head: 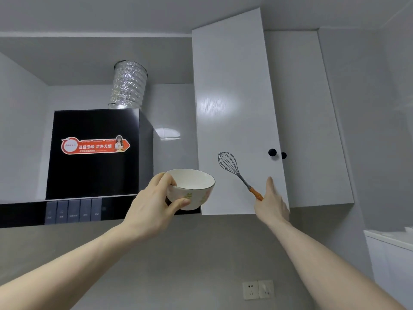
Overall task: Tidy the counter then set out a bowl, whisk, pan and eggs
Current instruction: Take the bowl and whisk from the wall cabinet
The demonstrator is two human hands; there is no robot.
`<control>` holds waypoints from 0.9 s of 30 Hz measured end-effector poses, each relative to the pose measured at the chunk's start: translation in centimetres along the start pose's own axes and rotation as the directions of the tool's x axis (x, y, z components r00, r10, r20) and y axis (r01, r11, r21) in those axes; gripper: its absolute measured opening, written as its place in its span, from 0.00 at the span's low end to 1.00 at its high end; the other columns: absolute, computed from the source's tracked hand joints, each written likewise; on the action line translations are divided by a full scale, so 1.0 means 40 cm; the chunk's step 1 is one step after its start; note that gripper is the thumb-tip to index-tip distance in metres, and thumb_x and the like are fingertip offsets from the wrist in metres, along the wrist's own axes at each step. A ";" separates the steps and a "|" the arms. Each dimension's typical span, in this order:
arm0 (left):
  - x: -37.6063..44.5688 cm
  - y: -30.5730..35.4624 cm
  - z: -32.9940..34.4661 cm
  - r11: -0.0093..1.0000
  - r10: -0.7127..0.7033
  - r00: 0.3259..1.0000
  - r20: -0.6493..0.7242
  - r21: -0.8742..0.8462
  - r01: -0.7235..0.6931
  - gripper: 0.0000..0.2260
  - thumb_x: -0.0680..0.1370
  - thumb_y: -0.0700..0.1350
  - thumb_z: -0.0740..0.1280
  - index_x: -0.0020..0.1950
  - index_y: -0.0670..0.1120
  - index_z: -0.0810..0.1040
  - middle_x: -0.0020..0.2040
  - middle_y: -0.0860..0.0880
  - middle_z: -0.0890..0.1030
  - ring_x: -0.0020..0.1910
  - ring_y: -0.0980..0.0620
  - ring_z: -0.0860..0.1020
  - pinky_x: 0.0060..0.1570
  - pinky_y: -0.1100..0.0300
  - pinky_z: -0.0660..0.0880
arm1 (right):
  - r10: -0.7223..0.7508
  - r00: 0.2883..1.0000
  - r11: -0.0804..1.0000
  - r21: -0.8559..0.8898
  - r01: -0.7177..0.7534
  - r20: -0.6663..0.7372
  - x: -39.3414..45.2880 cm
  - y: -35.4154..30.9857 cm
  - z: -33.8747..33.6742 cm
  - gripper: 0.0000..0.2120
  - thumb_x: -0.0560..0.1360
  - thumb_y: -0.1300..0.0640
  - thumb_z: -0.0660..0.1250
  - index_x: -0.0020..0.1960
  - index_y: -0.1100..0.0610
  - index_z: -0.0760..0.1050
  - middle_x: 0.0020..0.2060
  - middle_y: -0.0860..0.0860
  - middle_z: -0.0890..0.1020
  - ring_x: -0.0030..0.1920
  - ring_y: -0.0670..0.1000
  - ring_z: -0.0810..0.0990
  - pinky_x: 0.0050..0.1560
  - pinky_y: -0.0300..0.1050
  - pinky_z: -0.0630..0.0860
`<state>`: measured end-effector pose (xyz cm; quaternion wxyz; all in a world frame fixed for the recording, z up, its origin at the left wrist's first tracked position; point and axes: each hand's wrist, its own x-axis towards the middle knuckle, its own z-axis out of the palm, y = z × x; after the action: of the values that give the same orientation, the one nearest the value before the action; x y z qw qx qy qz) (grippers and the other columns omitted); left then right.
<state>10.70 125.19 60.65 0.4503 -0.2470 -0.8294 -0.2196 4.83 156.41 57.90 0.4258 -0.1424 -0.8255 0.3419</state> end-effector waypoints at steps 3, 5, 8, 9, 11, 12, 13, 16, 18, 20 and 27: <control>0.009 -0.011 0.041 1.000 -0.012 1.000 -0.009 0.020 0.012 0.14 0.76 0.61 0.69 0.50 0.57 0.67 0.61 0.61 0.72 0.52 0.51 0.78 0.49 0.48 0.80 | -0.028 1.000 1.000 0.001 0.028 0.011 0.033 0.023 0.050 0.41 0.80 0.56 0.58 0.81 0.45 0.33 0.47 0.54 0.80 0.44 0.59 0.79 0.43 0.50 0.78; 0.014 -0.020 0.065 0.999 -0.015 1.000 -0.015 0.029 0.015 0.14 0.76 0.61 0.69 0.50 0.57 0.67 0.60 0.61 0.72 0.51 0.51 0.77 0.48 0.48 0.79 | -0.038 0.999 0.998 0.040 0.038 0.005 0.050 0.025 0.081 0.41 0.80 0.55 0.58 0.81 0.46 0.32 0.46 0.54 0.79 0.44 0.59 0.77 0.46 0.51 0.76; 0.018 -0.029 0.094 0.999 -0.031 0.999 -0.008 0.034 0.032 0.14 0.77 0.60 0.69 0.50 0.57 0.67 0.60 0.61 0.72 0.51 0.51 0.78 0.48 0.48 0.79 | -0.032 0.999 0.997 0.068 0.031 0.007 0.083 0.029 0.108 0.41 0.80 0.55 0.58 0.81 0.47 0.33 0.52 0.57 0.81 0.46 0.59 0.76 0.47 0.51 0.73; 0.020 -0.031 0.102 0.999 -0.032 0.999 -0.010 0.036 0.033 0.14 0.77 0.60 0.69 0.50 0.57 0.67 0.60 0.61 0.72 0.50 0.50 0.78 0.48 0.48 0.79 | -0.028 0.999 0.998 0.061 0.027 0.017 0.092 0.032 0.114 0.41 0.80 0.55 0.58 0.81 0.47 0.32 0.53 0.57 0.81 0.46 0.60 0.77 0.46 0.50 0.73; 0.024 -0.039 0.116 0.999 -0.035 0.999 -0.011 0.038 0.036 0.14 0.77 0.60 0.69 0.50 0.57 0.66 0.60 0.61 0.72 0.50 0.50 0.78 0.48 0.49 0.78 | -0.032 0.999 0.999 0.041 0.031 0.033 0.110 0.036 0.128 0.42 0.80 0.55 0.58 0.81 0.47 0.32 0.54 0.58 0.81 0.47 0.60 0.78 0.46 0.50 0.74; 0.024 -0.041 0.118 0.999 -0.037 0.999 -0.012 0.037 0.037 0.14 0.77 0.60 0.69 0.50 0.57 0.66 0.59 0.61 0.72 0.50 0.51 0.77 0.47 0.49 0.78 | -0.034 0.999 0.999 0.037 0.032 0.037 0.113 0.037 0.132 0.42 0.80 0.55 0.58 0.81 0.47 0.32 0.54 0.58 0.81 0.48 0.60 0.79 0.47 0.51 0.75; 0.029 -0.047 0.127 0.999 -0.033 0.999 -0.016 0.043 0.034 0.14 0.77 0.60 0.69 0.50 0.56 0.67 0.59 0.61 0.72 0.49 0.51 0.77 0.46 0.49 0.79 | -0.030 0.999 0.999 0.041 0.029 0.041 0.121 0.041 0.140 0.42 0.80 0.55 0.58 0.81 0.47 0.32 0.55 0.58 0.81 0.49 0.61 0.79 0.47 0.51 0.76; 0.031 -0.059 0.142 0.998 -0.046 0.998 -0.032 0.042 0.048 0.14 0.77 0.61 0.69 0.50 0.56 0.67 0.57 0.61 0.72 0.46 0.53 0.77 0.43 0.50 0.78 | -0.033 0.998 0.999 0.031 0.032 0.054 0.139 0.042 0.151 0.41 0.80 0.54 0.58 0.81 0.47 0.33 0.54 0.57 0.81 0.46 0.60 0.78 0.46 0.51 0.76; 0.029 -0.063 0.157 0.998 -0.061 0.998 -0.030 0.029 0.062 0.14 0.76 0.60 0.69 0.49 0.56 0.67 0.55 0.60 0.72 0.43 0.56 0.76 0.41 0.53 0.76 | -0.034 0.997 0.999 0.034 0.032 0.065 0.152 0.049 0.158 0.42 0.80 0.55 0.59 0.81 0.47 0.33 0.54 0.57 0.81 0.48 0.60 0.79 0.45 0.50 0.75; 0.027 -0.066 0.168 0.997 -0.071 0.997 -0.021 0.026 0.072 0.14 0.76 0.60 0.70 0.48 0.56 0.66 0.54 0.61 0.72 0.42 0.57 0.75 0.40 0.55 0.74 | -0.042 0.996 0.999 0.035 0.039 0.073 0.159 0.054 0.165 0.42 0.79 0.57 0.59 0.81 0.47 0.33 0.55 0.57 0.81 0.49 0.61 0.80 0.45 0.50 0.75; 0.007 -0.090 0.197 0.996 -0.089 0.996 0.005 -0.005 0.089 0.13 0.76 0.60 0.70 0.48 0.58 0.67 0.56 0.63 0.72 0.49 0.57 0.75 0.47 0.53 0.76 | -0.048 0.998 0.996 0.076 0.045 0.042 0.180 0.070 0.195 0.41 0.80 0.57 0.58 0.82 0.47 0.34 0.53 0.56 0.81 0.49 0.61 0.79 0.46 0.50 0.75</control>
<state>3.34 127.06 56.45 0.4377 -0.2115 -0.8400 -0.2408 -5.87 158.77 57.20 0.4204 -0.0996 -0.8245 0.3655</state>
